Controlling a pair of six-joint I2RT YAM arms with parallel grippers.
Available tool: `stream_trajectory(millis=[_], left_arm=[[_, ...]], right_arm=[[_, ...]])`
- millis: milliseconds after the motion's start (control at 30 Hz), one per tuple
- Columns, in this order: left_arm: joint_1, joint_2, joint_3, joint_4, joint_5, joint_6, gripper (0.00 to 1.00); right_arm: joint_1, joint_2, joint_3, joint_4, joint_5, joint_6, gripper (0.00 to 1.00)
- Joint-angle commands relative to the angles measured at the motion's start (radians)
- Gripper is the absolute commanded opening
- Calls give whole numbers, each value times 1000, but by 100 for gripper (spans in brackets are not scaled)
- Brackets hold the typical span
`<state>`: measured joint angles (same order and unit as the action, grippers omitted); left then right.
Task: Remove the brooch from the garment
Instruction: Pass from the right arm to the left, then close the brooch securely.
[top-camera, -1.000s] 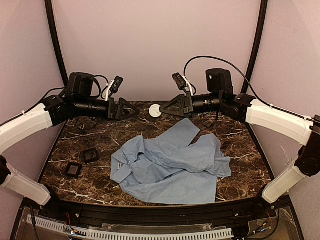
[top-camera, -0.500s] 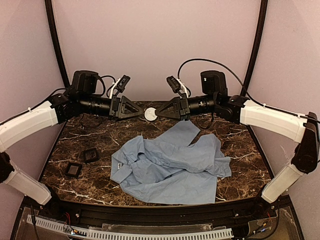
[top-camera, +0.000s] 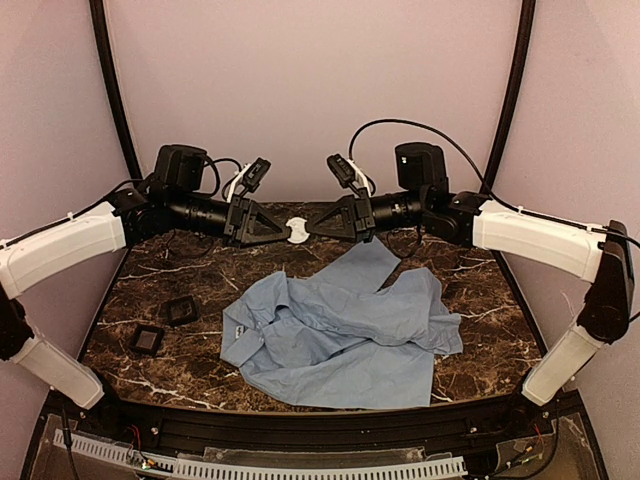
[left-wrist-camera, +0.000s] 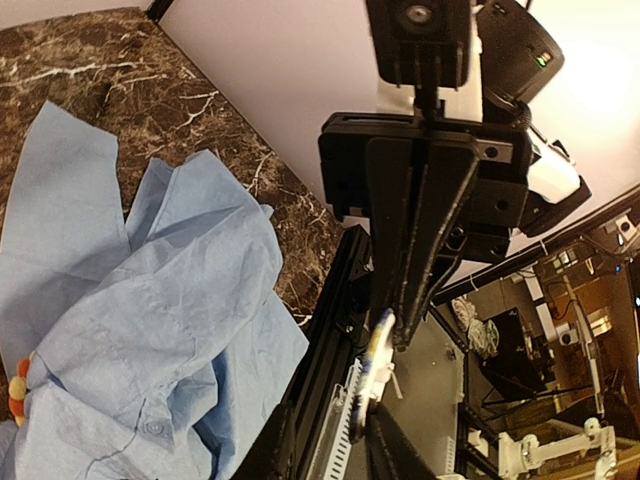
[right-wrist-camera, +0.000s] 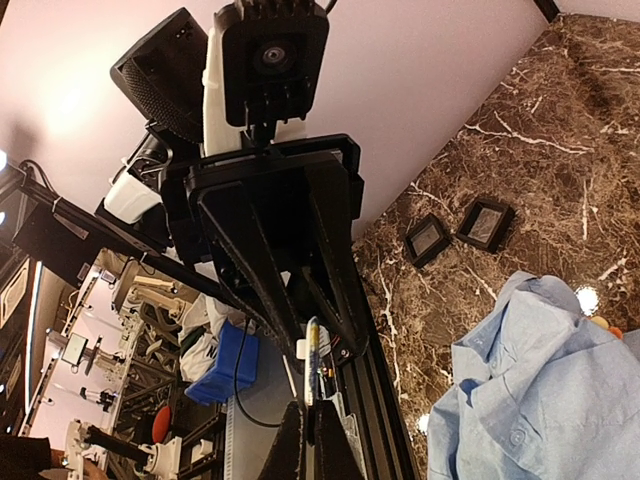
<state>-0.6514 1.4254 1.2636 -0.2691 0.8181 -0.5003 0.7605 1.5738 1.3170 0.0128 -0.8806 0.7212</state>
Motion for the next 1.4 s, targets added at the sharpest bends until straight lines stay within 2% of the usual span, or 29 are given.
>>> stream_trajectory(millis=[0,100,400,567,767,900,1067,1367], left_arm=[[-5,4,25,19,18,-2,14],[-4,16,48,4,31,-9,3],[-5,-37,23,-34,-47,-10,1],[-5,-65,10,-37,-88,-18,1],[0,-108,-28,-24,-147,-30,1],[6,-126,-54,10,-143,-51,1],[7,-114,-75,71,-90,-83,1],[7,-90,-89,150,-4,-128,1]], right_arm=[[13,11,26,37,-24,3,0],[12,31,27,55,-35,4,0],[11,84,73,65,-64,-1,1],[4,86,84,53,-60,-10,25],[-15,52,84,23,-29,-41,66],[-26,-6,41,2,12,-67,81],[-12,-35,30,-120,50,-133,85],[44,-17,44,-138,59,-130,85]])
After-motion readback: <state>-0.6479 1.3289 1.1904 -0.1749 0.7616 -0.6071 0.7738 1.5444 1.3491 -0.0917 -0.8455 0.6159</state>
